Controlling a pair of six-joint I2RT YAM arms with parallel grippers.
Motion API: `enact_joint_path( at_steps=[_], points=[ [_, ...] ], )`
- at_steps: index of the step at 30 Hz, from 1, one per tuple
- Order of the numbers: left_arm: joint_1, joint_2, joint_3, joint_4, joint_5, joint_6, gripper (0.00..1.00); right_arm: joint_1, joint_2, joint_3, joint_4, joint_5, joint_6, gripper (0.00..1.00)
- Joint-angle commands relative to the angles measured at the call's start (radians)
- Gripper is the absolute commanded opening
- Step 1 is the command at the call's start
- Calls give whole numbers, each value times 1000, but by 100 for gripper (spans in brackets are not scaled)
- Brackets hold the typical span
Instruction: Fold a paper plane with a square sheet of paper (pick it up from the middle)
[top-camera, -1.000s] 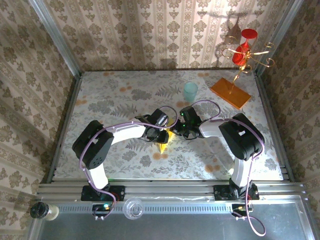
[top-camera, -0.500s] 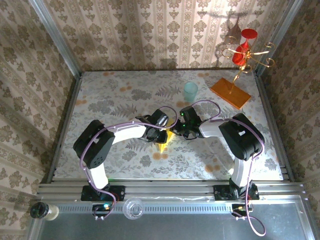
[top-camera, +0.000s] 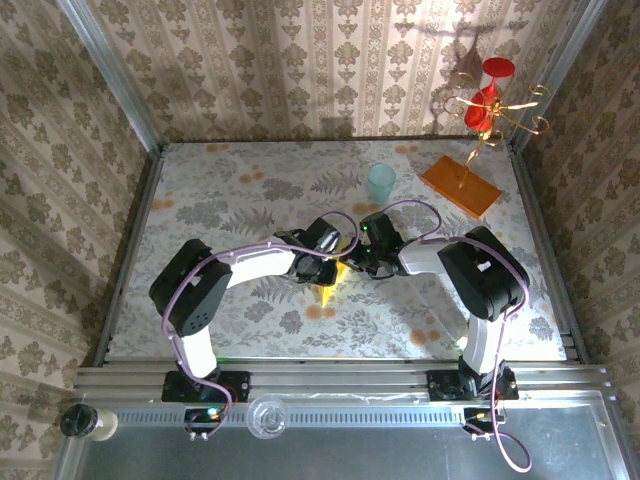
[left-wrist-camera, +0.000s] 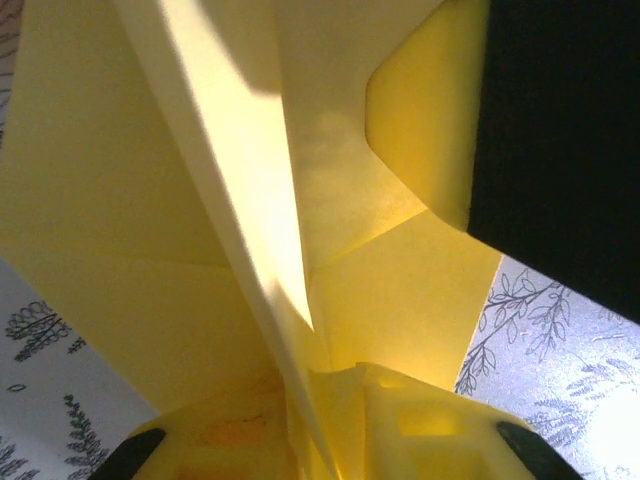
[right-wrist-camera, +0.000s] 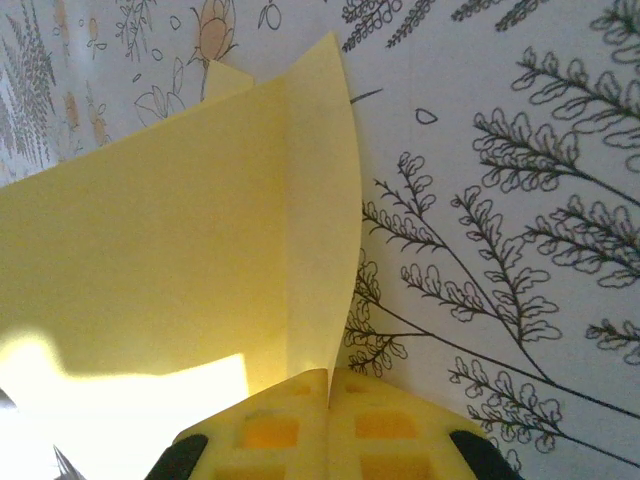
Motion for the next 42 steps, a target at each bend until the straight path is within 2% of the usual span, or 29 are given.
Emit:
enact_joint_path(
  at_steps=[1, 5, 11, 17, 23, 32, 42],
  points=[
    [-8, 20, 25, -34, 8, -4, 18, -7, -5, -3, 7, -19, 18, 6],
    [-7, 10, 28, -41, -1, -3, 13, -12, -25, -14, 6, -19, 21, 13],
    [9, -47, 21, -59, -29, 7, 6, -42, -117, -61, -27, 31, 15, 34],
    [77, -82, 33, -97, -73, 40, 5, -82, -263, -134, -87, 150, -21, 53],
    [179, -23, 125, -116, -89, 93, 5, -96, -380, -181, -153, 277, -81, 65],
    [262, 182, 391, -196, -109, 149, 6, -137, -436, -236, -162, 287, -115, 70],
    [271, 310, 512, -245, -116, 166, 9, -193, -447, -263, -136, 209, -132, 70]
  ],
)
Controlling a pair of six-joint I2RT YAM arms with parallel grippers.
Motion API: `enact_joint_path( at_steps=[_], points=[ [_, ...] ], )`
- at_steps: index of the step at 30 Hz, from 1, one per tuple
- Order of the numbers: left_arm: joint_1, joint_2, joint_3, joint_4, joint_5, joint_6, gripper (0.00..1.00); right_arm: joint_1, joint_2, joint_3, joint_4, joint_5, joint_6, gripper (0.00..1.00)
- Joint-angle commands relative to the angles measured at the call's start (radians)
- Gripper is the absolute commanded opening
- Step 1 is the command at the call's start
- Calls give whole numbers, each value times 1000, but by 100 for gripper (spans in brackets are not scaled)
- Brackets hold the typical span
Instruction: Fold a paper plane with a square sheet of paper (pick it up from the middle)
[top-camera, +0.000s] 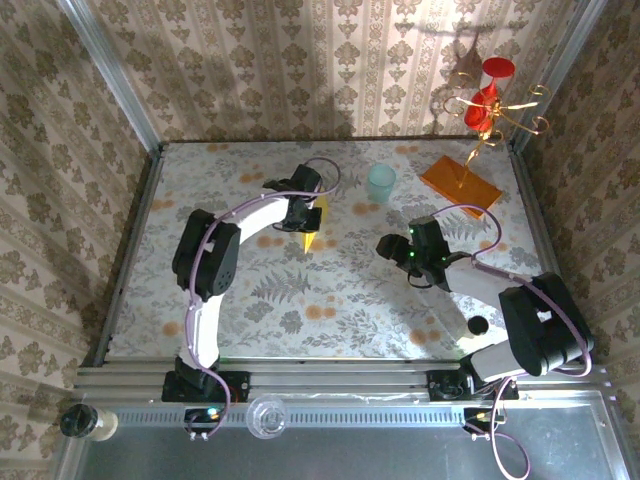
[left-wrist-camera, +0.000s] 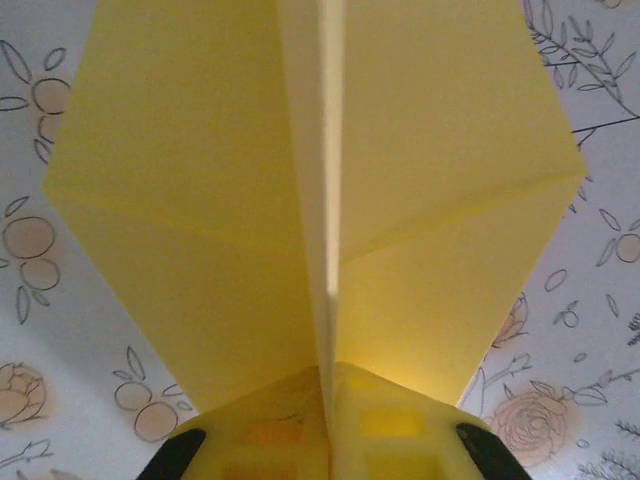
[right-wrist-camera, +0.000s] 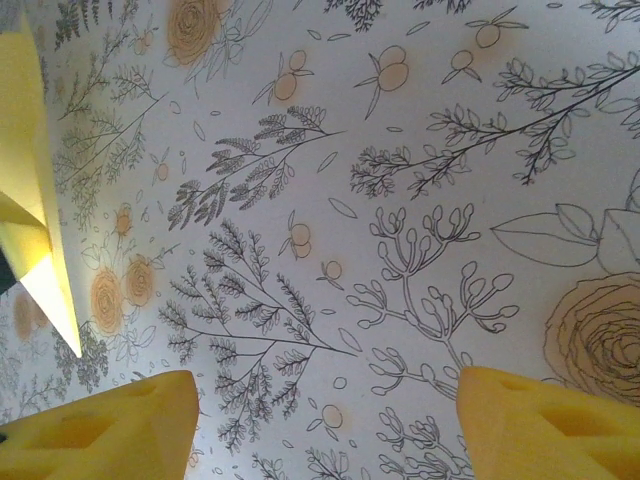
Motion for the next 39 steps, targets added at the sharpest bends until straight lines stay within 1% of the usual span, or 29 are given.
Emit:
enact_joint_path(
  at_steps=[1, 4, 7, 10, 20, 28, 34, 39],
  points=[
    [7, 29, 38, -53, -15, 22, 11, -10, -21, -9, 5, -33, -22, 70],
    [8, 50, 46, -61, -18, 21, 14, -12, -12, -5, 9, -43, -25, 70],
    [8, 58, 46, -65, -15, 19, 22, -17, 12, 11, 1, -64, -30, 70],
    [7, 61, 41, -62, -18, 18, 28, -19, 41, 26, 0, -86, -31, 70],
    [6, 89, 2, -22, -31, -18, 33, -18, 92, 30, 25, -114, -14, 70],
    [-12, 113, -8, -12, -86, -59, 42, -22, 92, 39, 25, -111, -16, 71],
    [-12, 131, 15, -16, -103, -73, 44, -22, 93, 45, 23, -112, -14, 71],
    [-14, 111, 42, -20, -86, -75, 44, -23, 87, 52, 16, -112, -13, 71]
  ],
)
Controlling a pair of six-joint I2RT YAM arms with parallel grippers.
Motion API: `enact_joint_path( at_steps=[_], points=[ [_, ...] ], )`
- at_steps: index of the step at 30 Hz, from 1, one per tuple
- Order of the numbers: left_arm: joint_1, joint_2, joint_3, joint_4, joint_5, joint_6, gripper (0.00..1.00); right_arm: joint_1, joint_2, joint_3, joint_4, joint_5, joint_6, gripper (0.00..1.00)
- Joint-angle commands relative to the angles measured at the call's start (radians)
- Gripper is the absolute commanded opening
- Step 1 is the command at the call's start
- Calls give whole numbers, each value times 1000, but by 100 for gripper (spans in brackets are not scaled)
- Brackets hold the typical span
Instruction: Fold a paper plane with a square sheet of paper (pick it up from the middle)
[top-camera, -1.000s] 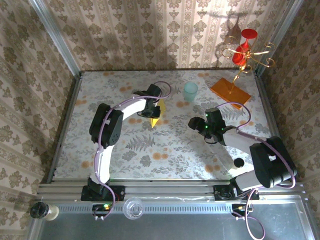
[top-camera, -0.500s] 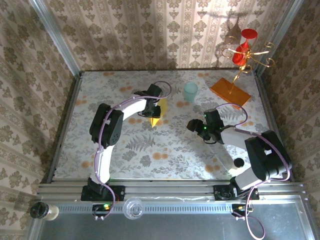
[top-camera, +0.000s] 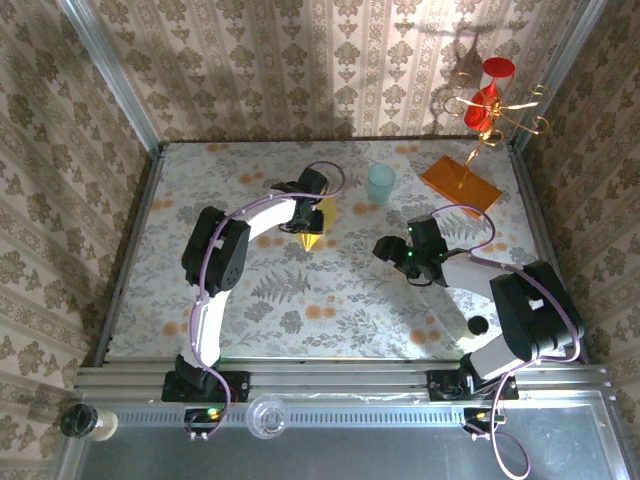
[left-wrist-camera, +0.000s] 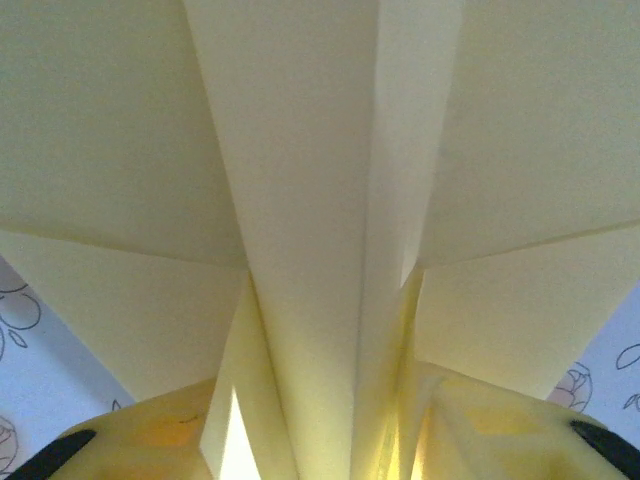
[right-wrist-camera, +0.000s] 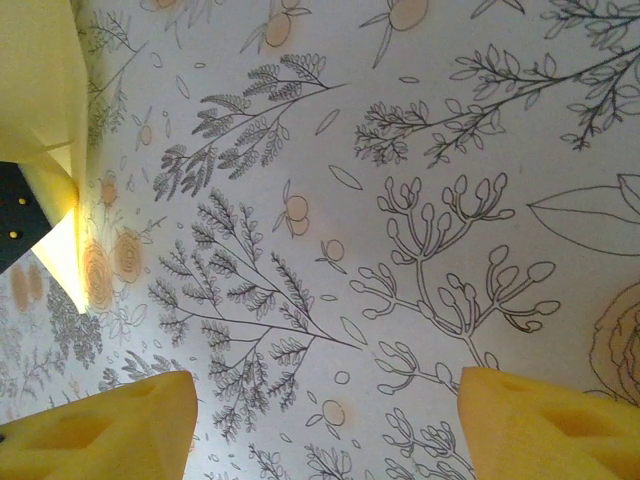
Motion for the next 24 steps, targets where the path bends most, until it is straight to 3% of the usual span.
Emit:
enact_joint_path(
  at_steps=[1, 9, 17, 21, 24],
  points=[
    [2, 31, 11, -39, -4, -19, 44, -6, 4, 30, 5, -16, -6, 71],
    [-3, -144, -10, -19, 10, -37, 50, -8, -44, 58, -44, 3, -21, 72],
    [10, -364, -138, 52, 3, -56, 56, -17, -122, 101, -155, 68, -80, 74],
    [54, -529, -271, 129, -21, -57, 63, -27, -230, 147, -277, 194, -193, 79],
    [105, -676, -417, 199, -102, -37, 77, -35, -316, 155, -331, 339, -289, 88]
  ],
)
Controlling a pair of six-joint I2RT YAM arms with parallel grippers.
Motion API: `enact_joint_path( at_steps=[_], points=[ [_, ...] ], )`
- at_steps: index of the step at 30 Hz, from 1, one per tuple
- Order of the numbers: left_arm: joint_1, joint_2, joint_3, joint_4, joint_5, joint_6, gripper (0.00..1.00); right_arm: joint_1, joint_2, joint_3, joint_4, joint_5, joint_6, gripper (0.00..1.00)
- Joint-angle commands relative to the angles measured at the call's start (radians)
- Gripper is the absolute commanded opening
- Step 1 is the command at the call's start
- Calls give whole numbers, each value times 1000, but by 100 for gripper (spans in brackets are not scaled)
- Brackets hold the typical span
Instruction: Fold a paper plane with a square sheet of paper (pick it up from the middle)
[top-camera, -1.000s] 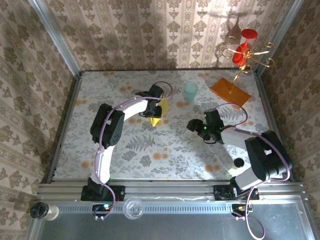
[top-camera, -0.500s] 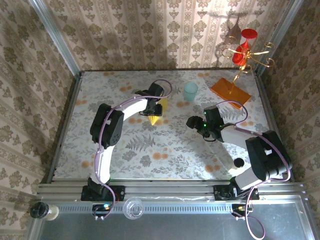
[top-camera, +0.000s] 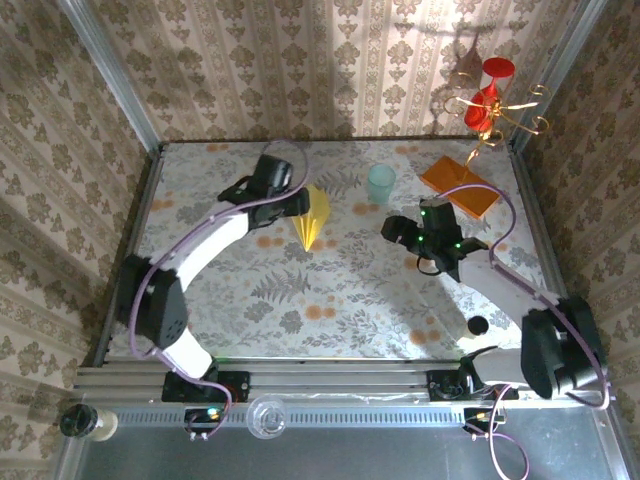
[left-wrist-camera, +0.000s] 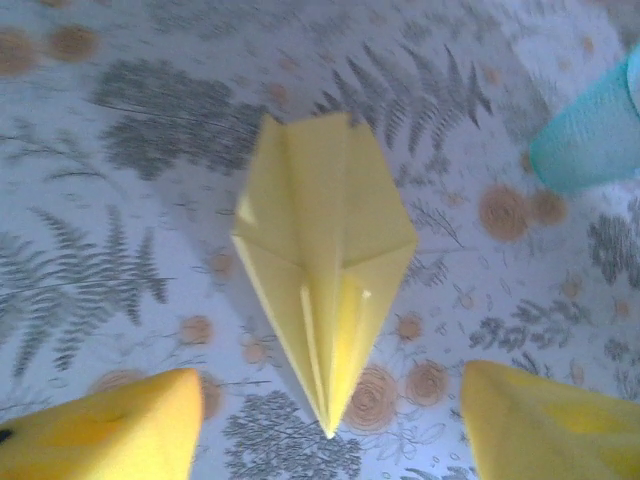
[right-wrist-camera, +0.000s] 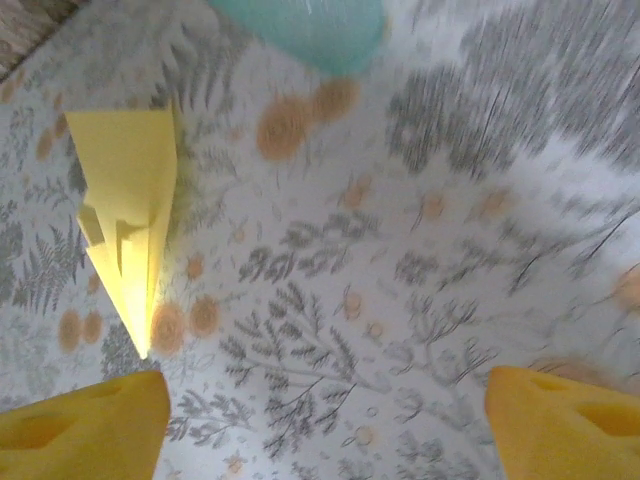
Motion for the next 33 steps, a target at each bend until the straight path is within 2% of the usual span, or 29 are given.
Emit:
enact_joint_path(
  at_steps=[1, 2, 5, 8, 10, 16, 19, 21, 27, 33],
  points=[
    [61, -140, -141, 81, -116, 8, 83, -12, -103, 21, -102, 224, -156, 94],
    [82, -180, -186, 97, -141, 14, 88, -13, -126, 14, -103, 272, -177, 99],
    [159, -302, -332, 156, -217, 40, 99, -29, -187, -15, -96, 415, -222, 100],
    [234, -407, -464, 217, -265, 72, 100, -49, -215, -67, -44, 540, -272, 100],
    [304, -468, -545, 254, -253, 80, 100, -56, -236, -125, 38, 620, -316, 100],
    [440, -574, -744, 409, -308, 198, 100, -148, -220, -239, 231, 666, -419, 100],
    [505, -558, -804, 509, -277, 207, 100, -184, -175, -295, 376, 614, -487, 100],
    [551, -518, -823, 601, -211, 228, 100, -204, -140, -322, 477, 560, -516, 100],
    [564, -339, -895, 966, -93, 348, 100, -267, -7, -351, 699, 375, -587, 100],
    [570, -214, -918, 1198, 47, 436, 100, -305, 84, -348, 795, 176, -581, 100]
  ],
)
